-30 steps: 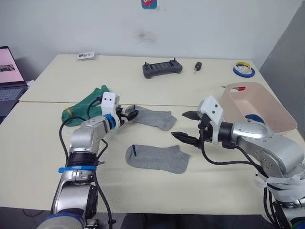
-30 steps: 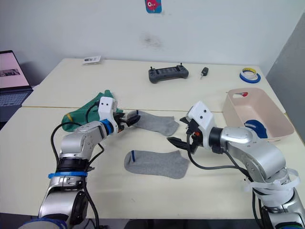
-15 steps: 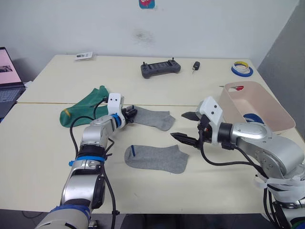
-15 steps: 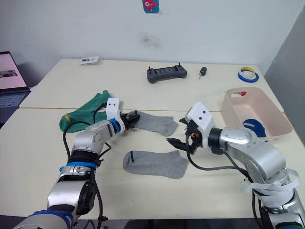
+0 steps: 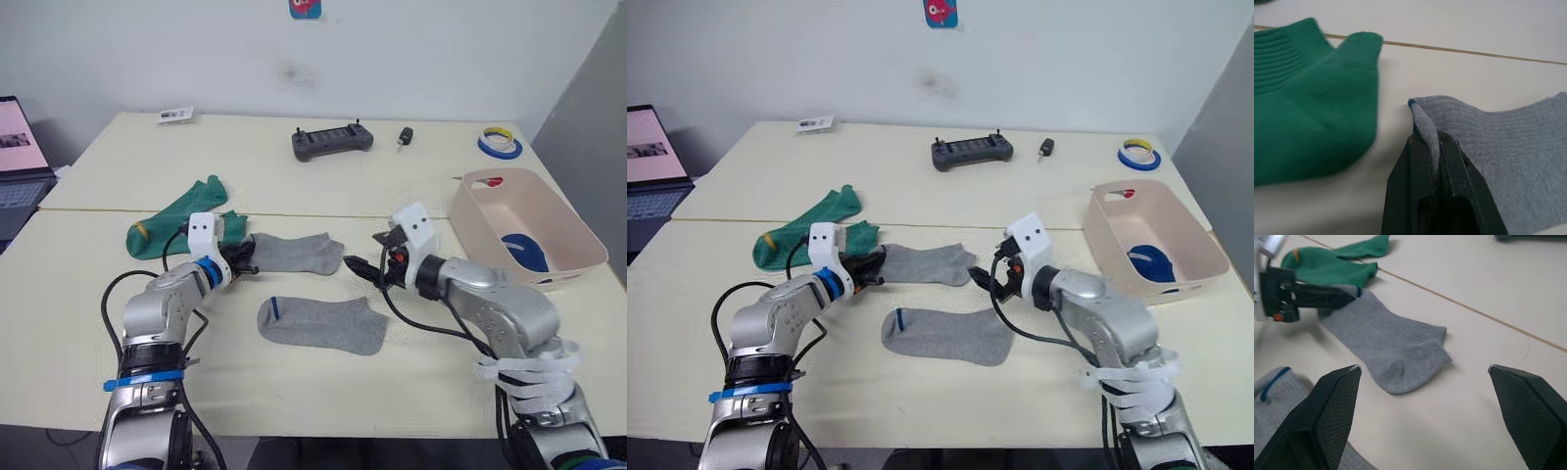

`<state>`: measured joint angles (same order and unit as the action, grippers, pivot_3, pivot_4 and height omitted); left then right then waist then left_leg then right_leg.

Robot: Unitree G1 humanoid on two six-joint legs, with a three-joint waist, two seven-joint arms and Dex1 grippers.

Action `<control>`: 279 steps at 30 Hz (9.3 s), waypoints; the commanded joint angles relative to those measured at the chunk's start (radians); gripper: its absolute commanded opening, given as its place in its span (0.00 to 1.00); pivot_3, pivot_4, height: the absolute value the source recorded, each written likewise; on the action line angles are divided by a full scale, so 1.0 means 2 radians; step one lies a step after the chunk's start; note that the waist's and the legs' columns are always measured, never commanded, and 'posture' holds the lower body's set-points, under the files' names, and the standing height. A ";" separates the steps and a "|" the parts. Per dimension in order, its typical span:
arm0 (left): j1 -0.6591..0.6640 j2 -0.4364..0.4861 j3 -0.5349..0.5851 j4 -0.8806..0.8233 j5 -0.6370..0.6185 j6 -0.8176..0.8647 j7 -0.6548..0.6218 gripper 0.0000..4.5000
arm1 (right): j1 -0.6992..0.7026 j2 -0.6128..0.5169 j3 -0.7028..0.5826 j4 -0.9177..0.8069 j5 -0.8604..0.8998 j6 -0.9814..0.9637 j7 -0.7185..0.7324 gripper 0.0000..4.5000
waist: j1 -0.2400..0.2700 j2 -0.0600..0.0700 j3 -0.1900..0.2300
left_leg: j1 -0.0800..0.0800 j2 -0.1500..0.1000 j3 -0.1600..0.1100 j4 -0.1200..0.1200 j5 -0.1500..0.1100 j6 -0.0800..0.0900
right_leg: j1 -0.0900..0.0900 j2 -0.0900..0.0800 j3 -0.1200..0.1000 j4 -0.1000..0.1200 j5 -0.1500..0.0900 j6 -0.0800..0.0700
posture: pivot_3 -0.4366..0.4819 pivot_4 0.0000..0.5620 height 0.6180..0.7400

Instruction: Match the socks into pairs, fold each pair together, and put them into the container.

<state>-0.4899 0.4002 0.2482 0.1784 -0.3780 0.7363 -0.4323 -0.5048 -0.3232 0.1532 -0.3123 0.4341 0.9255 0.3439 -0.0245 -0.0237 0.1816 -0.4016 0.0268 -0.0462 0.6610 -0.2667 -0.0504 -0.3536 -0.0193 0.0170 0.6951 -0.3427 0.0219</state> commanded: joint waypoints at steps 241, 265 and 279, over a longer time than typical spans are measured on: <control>0.163 0.188 -0.158 -0.141 0.029 -0.226 -0.327 0.00 | 0.146 -0.048 0.154 -0.015 -0.172 -0.240 0.177 0.01 | -0.003 0.004 -0.010 | 0.003 0.000 -0.001 -0.007 0.001 0.000 | 0.001 0.002 0.000 -0.003 0.000 -0.001 | 0.48 0.27 1.00; 0.165 0.183 -0.149 -0.170 -0.018 -0.213 -0.363 0.00 | 0.271 -0.082 0.018 -0.144 -0.083 -0.227 0.164 0.09 | -0.001 0.004 -0.010 | 0.002 0.000 -0.001 -0.007 0.000 0.000 | 0.001 0.001 0.000 -0.003 0.000 -0.001 | 0.48 0.27 1.00; 0.148 0.166 -0.196 -0.058 0.079 -0.315 -0.367 0.00 | 0.315 -0.016 -0.017 -0.165 -0.055 -0.123 0.049 0.93 | -0.003 0.004 -0.010 | 0.003 0.001 -0.001 -0.008 0.000 0.000 | 0.001 0.003 0.000 -0.002 0.000 -0.001 | 0.48 0.27 1.00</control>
<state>-0.2016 0.7207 -0.1312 0.0446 -0.2470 0.1211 -1.1577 0.1275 -0.3648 0.1387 -0.6087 0.2997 0.6564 0.4723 -0.0306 -0.0159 0.1617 -0.3965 0.0289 -0.0481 0.6460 -0.2657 -0.0511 -0.3522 -0.0142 0.0177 0.6902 -0.3431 0.0204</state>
